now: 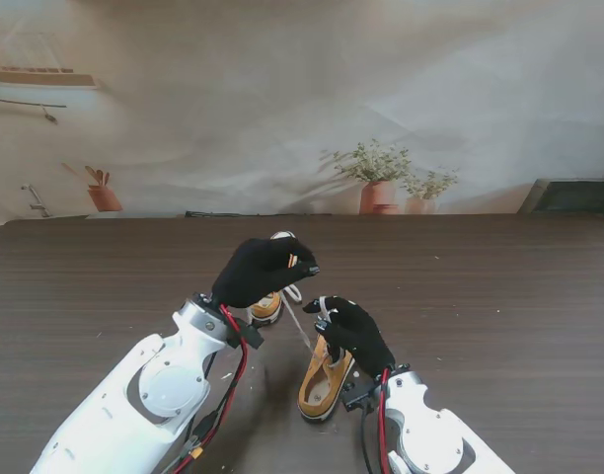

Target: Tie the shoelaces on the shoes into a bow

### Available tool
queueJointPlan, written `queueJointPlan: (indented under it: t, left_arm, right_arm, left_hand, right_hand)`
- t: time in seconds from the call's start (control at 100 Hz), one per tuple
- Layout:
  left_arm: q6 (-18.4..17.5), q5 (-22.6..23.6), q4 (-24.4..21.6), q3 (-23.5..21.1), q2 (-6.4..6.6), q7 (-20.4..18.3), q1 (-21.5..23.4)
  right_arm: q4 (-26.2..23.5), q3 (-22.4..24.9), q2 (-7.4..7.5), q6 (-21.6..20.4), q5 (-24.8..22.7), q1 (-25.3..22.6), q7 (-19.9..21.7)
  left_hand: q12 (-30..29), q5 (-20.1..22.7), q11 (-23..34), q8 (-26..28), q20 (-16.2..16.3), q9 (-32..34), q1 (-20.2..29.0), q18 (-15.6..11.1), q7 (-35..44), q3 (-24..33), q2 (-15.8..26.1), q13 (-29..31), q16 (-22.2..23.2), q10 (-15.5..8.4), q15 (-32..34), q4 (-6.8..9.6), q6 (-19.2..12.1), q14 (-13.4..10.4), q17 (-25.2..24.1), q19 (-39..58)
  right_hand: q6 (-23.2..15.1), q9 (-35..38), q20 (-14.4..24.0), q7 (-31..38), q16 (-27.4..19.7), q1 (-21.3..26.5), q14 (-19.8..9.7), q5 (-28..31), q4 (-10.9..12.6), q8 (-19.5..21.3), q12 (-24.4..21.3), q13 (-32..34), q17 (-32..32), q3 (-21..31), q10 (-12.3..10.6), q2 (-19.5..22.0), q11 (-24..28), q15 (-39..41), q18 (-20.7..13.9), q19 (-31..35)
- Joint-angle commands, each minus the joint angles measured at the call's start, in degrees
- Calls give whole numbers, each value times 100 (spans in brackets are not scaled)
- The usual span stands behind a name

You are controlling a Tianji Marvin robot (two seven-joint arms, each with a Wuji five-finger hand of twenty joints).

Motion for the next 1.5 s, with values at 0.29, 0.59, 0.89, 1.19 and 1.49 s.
queueJointPlan:
  t: [0.29,0.59,0.89,1.19,1.49]
  left_arm:
    - [112,47,415,808,-224,6,-1111]
    - [215,-92,1072,1659,-569,343,-2119]
    - [200,-245,1367,2217,-873,605,-2527]
    - [448,441,903,1865,-568,560,-2141]
    - [697,954,53,503,-102,239,-717]
  right_arm:
    - [172,-60,99,-72,-282,134,113]
    - [302,-161,126,-85,-372,239,223]
    - [379,-197,86,-45,-213,274,197]
    - [310,-145,33,-24,49,205,98]
    - [154,-37,6,11,50,90,-76]
  left_hand:
    - [86,-81,240,-81,-45,207,40,-1346,72,-214,238,248,62,-10,282,37,-693,16,223,1430]
    - [99,-91,247,-91,-48,206,15,-1407,109,-231,251,252,63,-58,294,38,-729,-40,229,1430]
    - [107,-86,251,-100,-20,205,-5,-1447,137,-232,263,251,67,-90,307,40,-737,-53,235,1430]
    - [418,-623,-859,75,-1667,-756,-556,-627,-651,-302,540,215,-442,-345,-1361,97,-1005,18,38,551]
    - [-1052,-1927,-4804,85,-1051,-4395,-1317,301,-2332,-346,1071,-4026,-189,197,-5606,230,-1005,58,-4930,-3877]
  right_hand:
    - [-51,14,86,100,1,-216,-66,18,-33,195,143,6,40,-80,-129,-500,203,-41,-120,39]
    - [-248,360,16,223,-18,-68,-148,563,-24,237,154,318,374,-4,-235,-574,240,-44,-102,68]
    - [-702,653,-210,601,30,357,-227,1183,-504,-390,234,460,627,25,-320,-621,281,115,-84,176]
    - [-1132,588,-239,1143,-9,605,-181,1177,-866,-938,206,446,533,-53,-274,-701,192,-5,-90,118]
    - [-1266,359,-271,1675,-139,664,40,1512,-1023,-1105,-91,151,-117,-131,-67,-937,-261,-617,-16,-471]
